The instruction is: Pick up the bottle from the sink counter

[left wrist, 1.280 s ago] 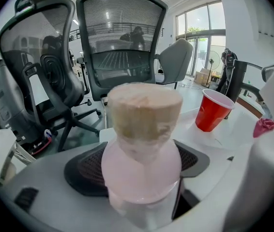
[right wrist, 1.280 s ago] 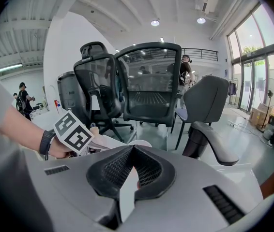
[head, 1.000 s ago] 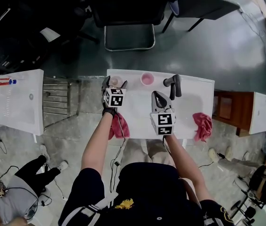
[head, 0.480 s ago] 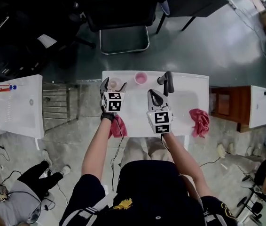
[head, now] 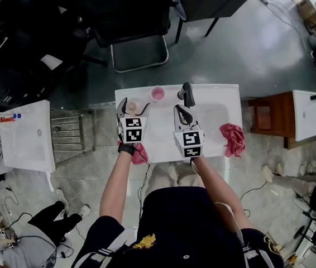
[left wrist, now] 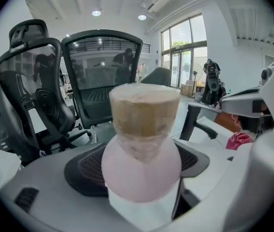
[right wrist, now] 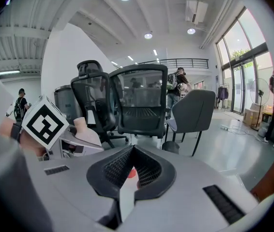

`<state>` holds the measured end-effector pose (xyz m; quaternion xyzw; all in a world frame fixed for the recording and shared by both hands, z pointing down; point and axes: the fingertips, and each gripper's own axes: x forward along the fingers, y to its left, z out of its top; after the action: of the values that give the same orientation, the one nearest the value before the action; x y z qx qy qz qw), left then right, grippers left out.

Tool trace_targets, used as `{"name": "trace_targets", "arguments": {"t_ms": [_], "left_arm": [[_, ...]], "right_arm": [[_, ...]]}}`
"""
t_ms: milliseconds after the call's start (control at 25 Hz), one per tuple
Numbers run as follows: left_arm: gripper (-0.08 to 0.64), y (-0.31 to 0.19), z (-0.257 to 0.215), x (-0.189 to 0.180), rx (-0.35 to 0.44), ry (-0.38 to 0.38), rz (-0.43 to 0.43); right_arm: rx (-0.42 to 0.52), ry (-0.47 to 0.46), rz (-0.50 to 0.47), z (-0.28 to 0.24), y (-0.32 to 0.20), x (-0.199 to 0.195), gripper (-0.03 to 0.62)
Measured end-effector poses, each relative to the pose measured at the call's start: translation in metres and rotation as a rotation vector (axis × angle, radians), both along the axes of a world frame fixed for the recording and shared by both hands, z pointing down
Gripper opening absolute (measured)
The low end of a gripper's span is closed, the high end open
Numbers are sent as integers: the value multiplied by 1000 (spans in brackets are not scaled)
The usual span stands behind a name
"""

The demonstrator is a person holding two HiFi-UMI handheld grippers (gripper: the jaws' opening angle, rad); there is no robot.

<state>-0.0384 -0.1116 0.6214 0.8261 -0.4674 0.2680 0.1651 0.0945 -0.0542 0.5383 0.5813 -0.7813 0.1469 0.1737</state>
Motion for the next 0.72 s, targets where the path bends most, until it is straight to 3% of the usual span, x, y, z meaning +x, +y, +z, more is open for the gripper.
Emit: {"name": "trace_targets", "arguments": {"t_ms": [400,720], "left_arm": [[416,45,-103,49,78,49,78],[416,82,-135,68,60,62,132]], "right_arm": [[62,-9,92,-38,19,54,25],[115,-53,192,-72,40,88,25]]}}
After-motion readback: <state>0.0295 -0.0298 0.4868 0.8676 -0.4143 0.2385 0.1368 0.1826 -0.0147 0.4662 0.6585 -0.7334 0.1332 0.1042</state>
